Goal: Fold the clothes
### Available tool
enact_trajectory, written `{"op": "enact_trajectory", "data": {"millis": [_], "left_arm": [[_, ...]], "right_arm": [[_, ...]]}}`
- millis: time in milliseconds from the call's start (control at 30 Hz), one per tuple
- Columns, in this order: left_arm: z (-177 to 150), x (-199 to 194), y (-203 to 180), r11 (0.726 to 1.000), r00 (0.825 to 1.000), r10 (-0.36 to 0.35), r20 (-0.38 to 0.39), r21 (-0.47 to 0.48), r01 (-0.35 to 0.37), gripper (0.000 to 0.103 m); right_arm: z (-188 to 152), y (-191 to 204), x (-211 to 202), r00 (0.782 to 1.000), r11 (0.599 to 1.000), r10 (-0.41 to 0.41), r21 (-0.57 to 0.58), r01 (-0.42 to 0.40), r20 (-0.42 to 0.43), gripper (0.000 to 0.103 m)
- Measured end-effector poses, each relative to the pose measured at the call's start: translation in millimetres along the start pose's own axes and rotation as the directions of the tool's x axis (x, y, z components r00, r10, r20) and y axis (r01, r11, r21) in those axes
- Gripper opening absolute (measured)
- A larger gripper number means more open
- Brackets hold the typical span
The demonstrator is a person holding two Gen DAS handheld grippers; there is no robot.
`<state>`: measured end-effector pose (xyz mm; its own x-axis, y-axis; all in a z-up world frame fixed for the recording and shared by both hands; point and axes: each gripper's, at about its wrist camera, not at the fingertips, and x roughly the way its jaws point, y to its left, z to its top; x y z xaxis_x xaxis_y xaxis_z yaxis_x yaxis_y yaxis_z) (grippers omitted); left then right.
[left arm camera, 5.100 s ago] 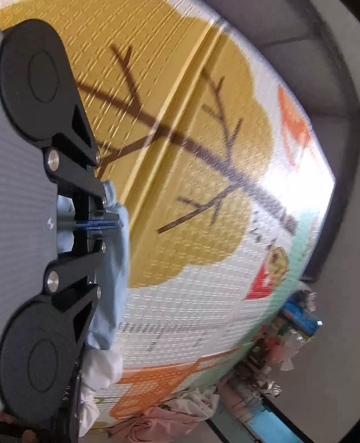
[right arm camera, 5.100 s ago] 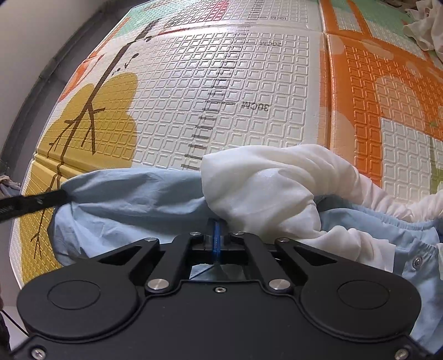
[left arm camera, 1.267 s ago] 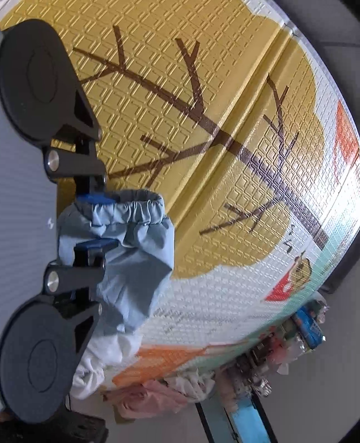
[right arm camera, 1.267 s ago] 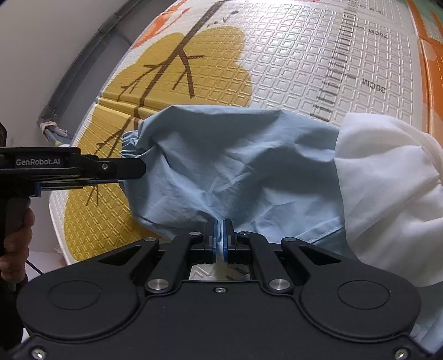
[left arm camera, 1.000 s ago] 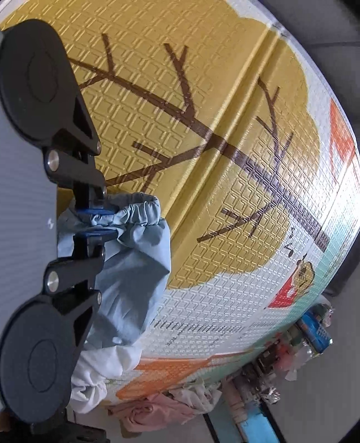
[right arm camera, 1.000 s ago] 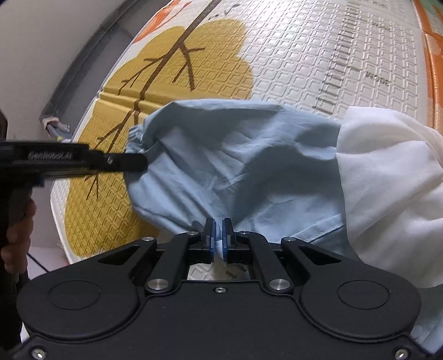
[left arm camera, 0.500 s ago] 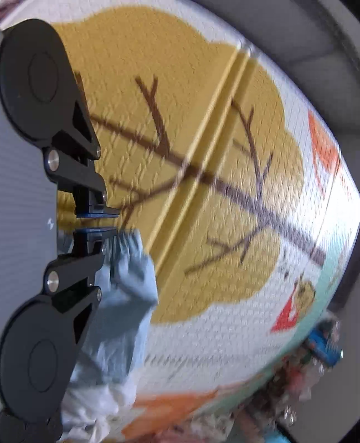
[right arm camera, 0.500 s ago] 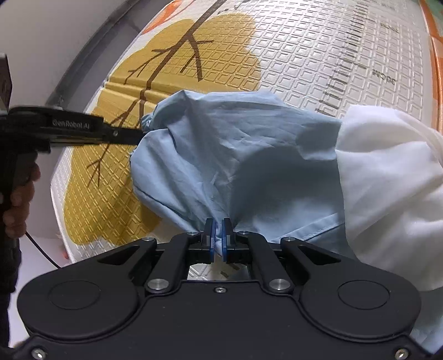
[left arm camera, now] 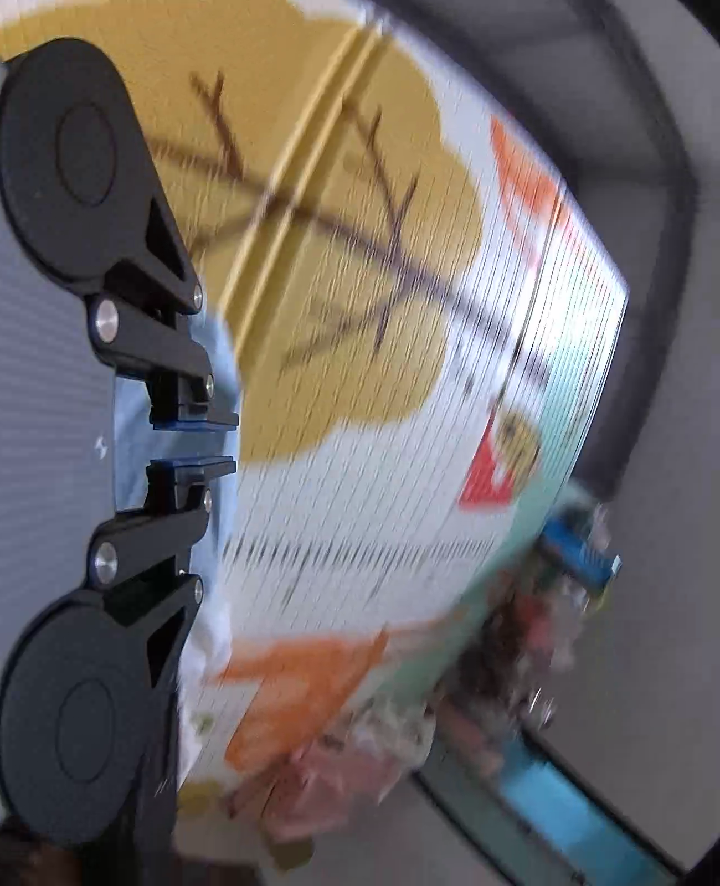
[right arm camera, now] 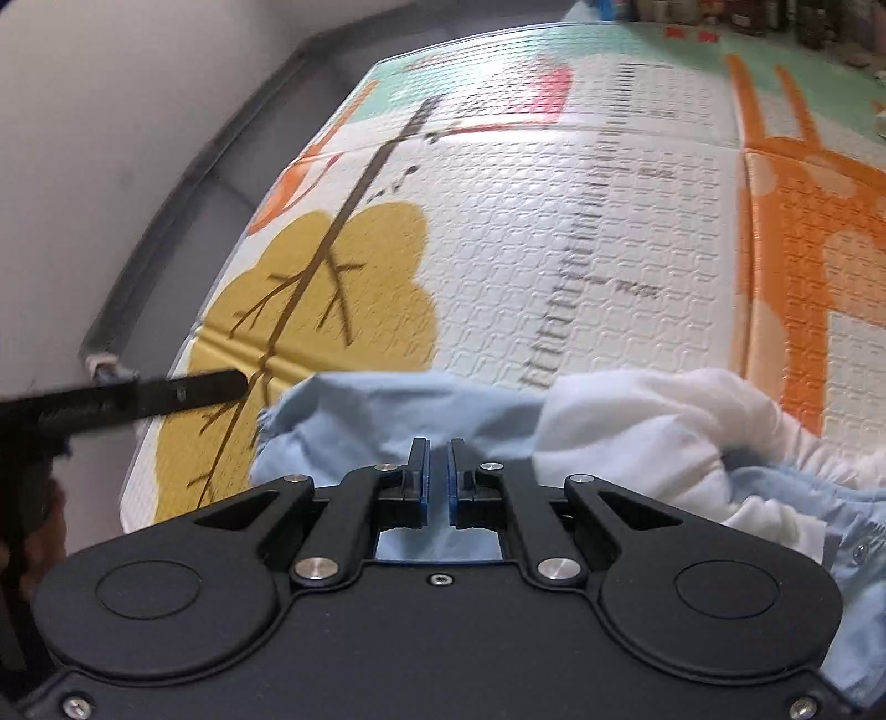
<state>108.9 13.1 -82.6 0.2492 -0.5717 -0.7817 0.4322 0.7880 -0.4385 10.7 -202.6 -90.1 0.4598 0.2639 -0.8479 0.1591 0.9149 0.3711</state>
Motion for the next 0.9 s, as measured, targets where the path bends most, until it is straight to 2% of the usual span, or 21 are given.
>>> {"op": "enact_trajectory", "data": {"millis": [167, 333, 400, 500, 600, 667, 767, 900], "left_arm": [[-13, 45, -19, 0.994, 0.992, -0.101, -0.071, -0.049, 0.097, 0.009], [-21, 76, -24, 0.988, 0.990, -0.121, -0.076, -0.110, 0.112, 0.009], [-22, 84, -21, 0.988, 0.993, -0.098, -0.062, -0.123, 0.090, 0.009], [-22, 93, -11, 0.990, 0.997, -0.005, -0.083, -0.138, -0.006, 0.009], [-22, 91, 6, 0.983, 0.996, 0.006, -0.085, -0.181, -0.022, 0.008], [-22, 84, 16, 0.979, 0.995, 0.062, -0.074, -0.189, -0.075, 0.007], [-17, 70, 35, 0.968, 0.993, 0.108, -0.051, -0.224, -0.117, 0.006], [-13, 56, 62, 0.946, 0.991, 0.134, -0.031, -0.292, -0.137, 0.004]], "right_arm": [[0, -21, 19, 0.999, 0.995, -0.038, 0.096, 0.039, -0.010, 0.005], [-6, -40, 33, 0.996, 0.983, -0.083, 0.165, 0.086, -0.023, 0.005], [-7, -46, 37, 0.995, 0.979, -0.098, 0.179, 0.101, -0.027, 0.005], [-8, -51, 42, 0.992, 0.974, -0.119, 0.188, 0.123, -0.032, 0.005], [-9, -55, 44, 0.989, 0.972, -0.147, 0.181, 0.151, -0.034, 0.000], [-8, -58, 44, 0.988, 0.972, -0.147, 0.178, 0.151, -0.036, 0.000], [-6, -58, 45, 0.987, 0.971, -0.157, 0.173, 0.162, -0.042, 0.000], [-6, -56, 45, 0.985, 0.972, -0.167, 0.162, 0.172, -0.044, 0.000]]}}
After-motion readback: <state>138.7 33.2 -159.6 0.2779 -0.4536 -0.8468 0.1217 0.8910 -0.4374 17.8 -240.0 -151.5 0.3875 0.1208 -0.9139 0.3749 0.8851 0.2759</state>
